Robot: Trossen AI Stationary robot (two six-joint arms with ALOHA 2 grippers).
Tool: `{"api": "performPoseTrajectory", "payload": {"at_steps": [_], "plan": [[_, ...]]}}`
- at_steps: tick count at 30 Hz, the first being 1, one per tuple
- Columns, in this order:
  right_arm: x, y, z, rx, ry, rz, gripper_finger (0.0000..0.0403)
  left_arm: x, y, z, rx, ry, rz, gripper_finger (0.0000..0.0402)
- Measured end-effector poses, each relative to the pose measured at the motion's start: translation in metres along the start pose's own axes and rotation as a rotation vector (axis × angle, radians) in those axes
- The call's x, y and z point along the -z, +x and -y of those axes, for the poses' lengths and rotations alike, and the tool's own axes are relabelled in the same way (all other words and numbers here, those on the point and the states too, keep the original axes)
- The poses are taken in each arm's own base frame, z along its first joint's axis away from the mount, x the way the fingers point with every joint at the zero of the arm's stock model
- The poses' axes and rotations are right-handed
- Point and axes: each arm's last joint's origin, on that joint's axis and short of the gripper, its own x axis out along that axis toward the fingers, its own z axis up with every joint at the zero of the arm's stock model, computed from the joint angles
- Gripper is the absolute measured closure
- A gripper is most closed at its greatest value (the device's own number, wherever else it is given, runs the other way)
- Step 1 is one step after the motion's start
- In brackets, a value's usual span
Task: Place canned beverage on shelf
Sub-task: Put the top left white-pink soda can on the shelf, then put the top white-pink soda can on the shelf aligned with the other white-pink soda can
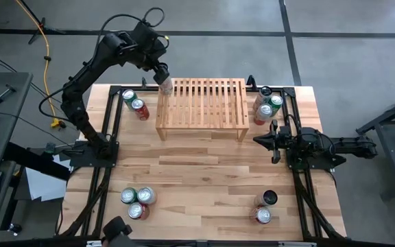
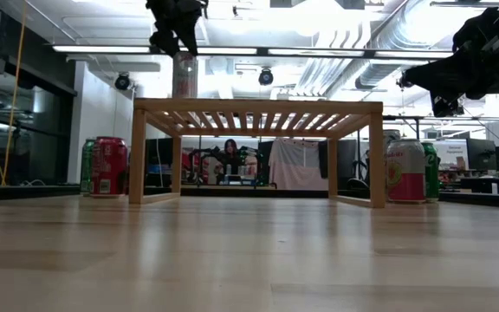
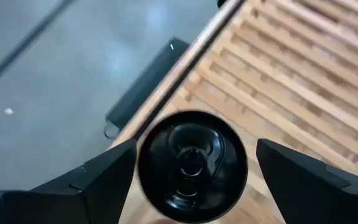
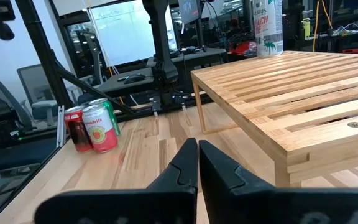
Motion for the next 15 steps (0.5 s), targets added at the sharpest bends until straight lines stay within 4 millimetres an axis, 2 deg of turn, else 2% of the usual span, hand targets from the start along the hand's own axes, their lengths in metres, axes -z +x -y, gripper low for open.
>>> {"api": "performPoseTrajectory", "payload": {"at_steps": [5, 10, 15], "plan": [[0.000, 0.000, 0.000, 0.001, 0.000, 0.000, 0.0402, 0.000, -0.023, -0.007, -0.067, -0.021, 0.114, 0.0078], [0.000, 0.000, 0.000, 0.000, 0.000, 0.000, 0.0402, 0.008, -0.057, -0.009, -0.080, -0.069, 0.222, 0.0078], [0.000, 0.000, 0.000, 0.000, 0.000, 0.000, 0.0402, 0.021, -0.091, -0.002, 0.054, -0.133, 0.316, 0.0078]]}}
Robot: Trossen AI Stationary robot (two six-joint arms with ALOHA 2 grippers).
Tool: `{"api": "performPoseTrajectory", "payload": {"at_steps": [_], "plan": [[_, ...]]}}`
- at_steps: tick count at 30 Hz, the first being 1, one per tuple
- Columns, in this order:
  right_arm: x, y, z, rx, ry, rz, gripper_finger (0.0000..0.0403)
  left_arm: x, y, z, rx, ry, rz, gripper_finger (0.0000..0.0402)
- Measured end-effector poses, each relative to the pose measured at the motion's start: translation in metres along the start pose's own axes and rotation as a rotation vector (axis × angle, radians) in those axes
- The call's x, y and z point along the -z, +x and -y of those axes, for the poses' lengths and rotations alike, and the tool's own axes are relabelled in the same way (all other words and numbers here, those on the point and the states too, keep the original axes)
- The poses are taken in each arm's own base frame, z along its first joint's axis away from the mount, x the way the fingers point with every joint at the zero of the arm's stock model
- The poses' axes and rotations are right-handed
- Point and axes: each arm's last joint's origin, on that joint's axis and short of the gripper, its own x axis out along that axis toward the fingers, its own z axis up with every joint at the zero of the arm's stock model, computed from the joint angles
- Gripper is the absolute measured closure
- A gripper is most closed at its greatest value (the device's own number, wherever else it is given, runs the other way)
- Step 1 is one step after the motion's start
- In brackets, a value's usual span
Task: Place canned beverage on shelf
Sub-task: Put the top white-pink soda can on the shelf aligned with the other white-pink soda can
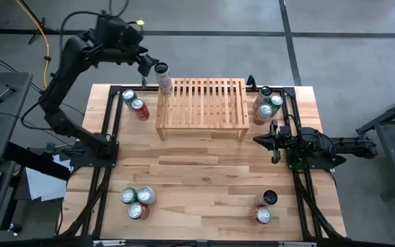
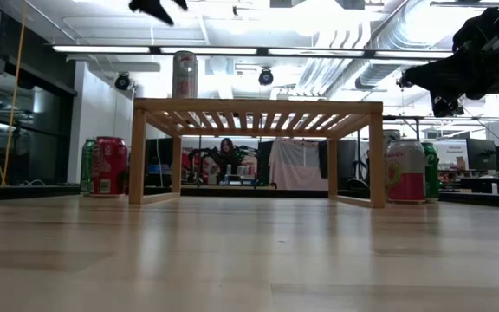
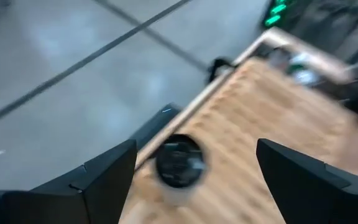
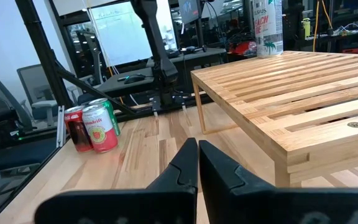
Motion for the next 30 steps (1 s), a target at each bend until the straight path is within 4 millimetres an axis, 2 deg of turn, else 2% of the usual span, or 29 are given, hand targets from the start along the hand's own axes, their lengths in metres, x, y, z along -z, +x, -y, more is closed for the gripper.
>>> {"api": "performPoseTrajectory", "payload": {"at_steps": [3, 6, 14, 16, 19, 21, 23, 27, 30], "plan": [[0.000, 0.000, 0.000, 0.000, 0.000, 0.000, 0.0402, 0.005, -0.015, 0.008, 0.080, -0.027, 0.072, 0.0078], [0.000, 0.000, 0.000, 0.000, 0.000, 0.000, 0.0402, 0.014, -0.022, 0.017, 0.123, -0.052, 0.158, 0.0078], [-0.001, 0.000, 0.001, 0.027, 0.004, 0.018, 0.0402, 0.055, -0.020, 0.042, 0.309, -0.109, 0.377, 0.0078], [-0.006, 0.000, 0.000, 0.017, 0.106, 0.069, 0.0402, 0.063, -0.022, 0.047, 0.356, -0.123, 0.427, 0.0078], [-0.022, -0.003, -0.001, -0.001, 0.362, 0.248, 0.0402, 0.070, -0.028, 0.051, 0.407, -0.127, 0.494, 0.0078], [-0.037, -0.008, 0.000, 0.016, 0.555, 0.437, 0.0402, 0.071, -0.033, 0.053, 0.431, -0.140, 0.526, 0.0078], [-0.048, -0.014, 0.001, 0.038, 0.675, 0.603, 0.0402, 0.070, -0.037, 0.053, 0.445, -0.142, 0.554, 0.0078], [-0.067, -0.023, 0.000, 0.046, 0.666, 0.750, 0.0402, 0.068, -0.042, 0.053, 0.452, -0.131, 0.600, 0.0078], [-0.100, -0.027, -0.006, 0.029, 0.613, 0.806, 0.0402, 0.066, -0.044, 0.053, 0.452, -0.117, 0.630, 0.0078]]}}
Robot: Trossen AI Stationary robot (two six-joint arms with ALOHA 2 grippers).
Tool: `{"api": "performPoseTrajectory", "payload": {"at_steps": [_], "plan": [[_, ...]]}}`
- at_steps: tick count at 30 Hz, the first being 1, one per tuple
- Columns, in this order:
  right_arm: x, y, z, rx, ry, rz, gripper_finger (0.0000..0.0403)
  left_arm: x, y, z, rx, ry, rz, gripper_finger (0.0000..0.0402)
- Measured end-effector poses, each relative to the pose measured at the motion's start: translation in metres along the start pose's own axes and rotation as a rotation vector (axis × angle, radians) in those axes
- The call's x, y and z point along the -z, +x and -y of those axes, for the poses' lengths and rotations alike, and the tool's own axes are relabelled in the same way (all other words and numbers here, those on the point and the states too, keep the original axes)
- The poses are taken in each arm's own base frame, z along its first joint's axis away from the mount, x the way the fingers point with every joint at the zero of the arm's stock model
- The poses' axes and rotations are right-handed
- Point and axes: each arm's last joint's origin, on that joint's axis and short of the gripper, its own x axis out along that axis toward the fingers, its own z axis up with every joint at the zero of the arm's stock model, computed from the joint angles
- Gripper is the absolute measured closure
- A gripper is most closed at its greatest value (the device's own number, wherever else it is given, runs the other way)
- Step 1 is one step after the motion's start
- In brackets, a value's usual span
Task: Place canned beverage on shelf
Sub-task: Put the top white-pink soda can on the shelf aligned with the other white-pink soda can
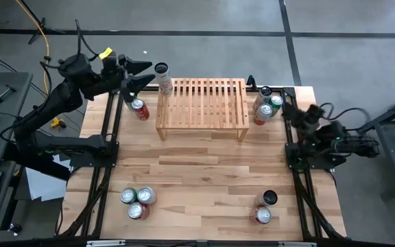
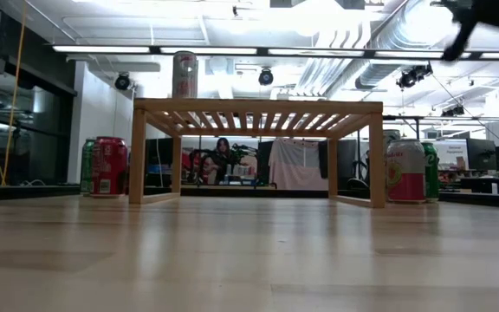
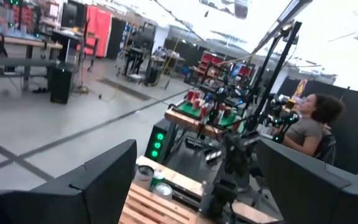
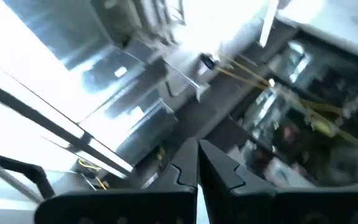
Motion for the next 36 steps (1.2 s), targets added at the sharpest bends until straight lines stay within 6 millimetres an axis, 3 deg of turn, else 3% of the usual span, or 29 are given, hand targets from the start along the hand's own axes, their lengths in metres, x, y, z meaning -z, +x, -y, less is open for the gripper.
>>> {"api": "performPoseTrajectory", "payload": {"at_steps": [5, 12, 14, 18, 24, 29, 36], "plan": [[-0.013, 0.046, -0.035, 0.102, -0.259, -0.041, 0.0402, -0.003, 0.000, 0.001, 0.005, 0.017, 0.033, 0.0078], [-0.020, 0.099, -0.052, 0.700, -0.763, -0.171, 0.0376, -0.002, -0.001, 0.001, 0.001, 0.032, 0.023, 0.0078], [-0.021, 0.107, -0.052, 0.837, -0.827, -0.184, 0.0370, -0.003, -0.003, 0.001, 0.001, 0.058, 0.024, 0.0078], [-0.019, 0.119, -0.051, 0.939, -0.824, -0.260, 0.0362, -0.002, -0.007, 0.002, -0.003, 0.075, 0.012, 0.0078], [-0.007, 0.126, -0.025, 1.091, -0.779, -0.444, 0.0323, -0.003, -0.010, 0.002, -0.003, 0.083, 0.015, 0.0078], [-0.006, 0.134, 0.010, 1.211, -0.664, -0.579, 0.0238, -0.003, -0.010, 0.002, -0.003, 0.084, 0.017, 0.0078], [-0.022, 0.141, 0.060, 1.385, -0.558, -0.666, 0.0121, -0.003, -0.012, 0.002, -0.004, 0.081, 0.010, 0.0078]]}}
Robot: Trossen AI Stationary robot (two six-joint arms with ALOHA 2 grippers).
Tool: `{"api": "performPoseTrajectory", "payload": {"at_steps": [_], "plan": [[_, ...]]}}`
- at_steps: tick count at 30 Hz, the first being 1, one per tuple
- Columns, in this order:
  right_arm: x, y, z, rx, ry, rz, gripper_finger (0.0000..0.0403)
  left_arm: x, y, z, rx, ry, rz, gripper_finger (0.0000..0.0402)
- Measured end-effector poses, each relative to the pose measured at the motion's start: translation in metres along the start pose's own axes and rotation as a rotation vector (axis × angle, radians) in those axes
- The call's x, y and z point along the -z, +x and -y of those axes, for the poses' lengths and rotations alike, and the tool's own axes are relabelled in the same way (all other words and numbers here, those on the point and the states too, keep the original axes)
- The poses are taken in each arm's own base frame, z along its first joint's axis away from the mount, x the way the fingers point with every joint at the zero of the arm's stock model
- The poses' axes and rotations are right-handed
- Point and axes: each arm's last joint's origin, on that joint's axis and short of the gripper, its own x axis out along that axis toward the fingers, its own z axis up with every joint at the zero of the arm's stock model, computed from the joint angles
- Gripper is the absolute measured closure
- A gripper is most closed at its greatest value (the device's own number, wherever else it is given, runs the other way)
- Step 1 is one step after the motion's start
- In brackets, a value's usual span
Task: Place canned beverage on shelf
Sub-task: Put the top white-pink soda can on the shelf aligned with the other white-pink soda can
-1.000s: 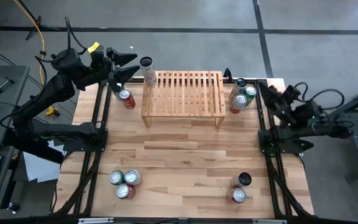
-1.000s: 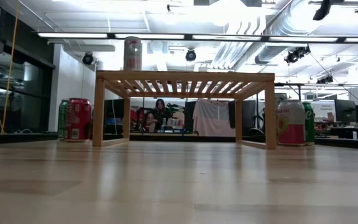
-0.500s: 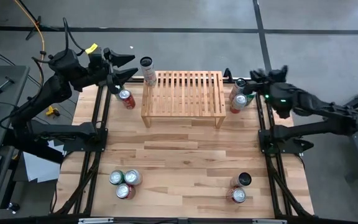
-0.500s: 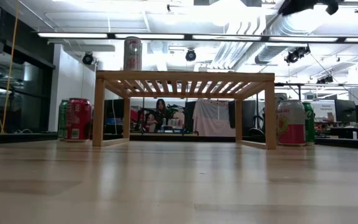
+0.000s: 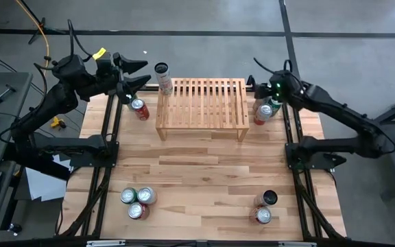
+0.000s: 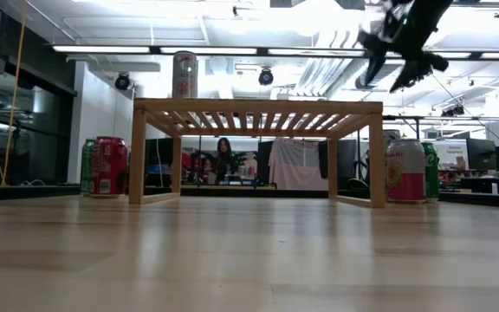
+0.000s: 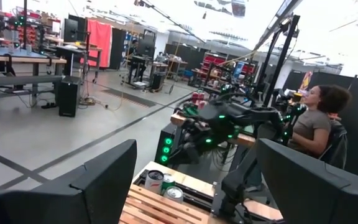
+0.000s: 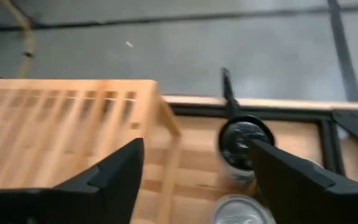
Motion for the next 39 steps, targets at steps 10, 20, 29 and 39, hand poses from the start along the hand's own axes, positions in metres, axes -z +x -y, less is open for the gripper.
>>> {"api": "performPoseTrajectory", "payload": {"at_steps": [10, 20, 29, 39], "plan": [[-0.015, 0.059, 0.018, 0.189, 0.153, -0.080, 0.0100, 0.000, 0.001, 0.000, -0.001, -0.001, -0.004, 0.0078], [-0.008, 0.093, 0.016, 0.243, 0.105, -0.184, 0.0100, 0.001, 0.001, 0.000, -0.001, -0.028, -0.004, 0.0078], [-0.005, 0.096, 0.018, 0.292, 0.090, -0.202, 0.0100, 0.001, 0.001, 0.000, -0.001, -0.027, -0.004, 0.0078], [0.001, 0.112, 0.017, 0.320, 0.103, -0.257, 0.0100, 0.001, 0.001, 0.000, -0.001, -0.027, -0.004, 0.0078]]}}
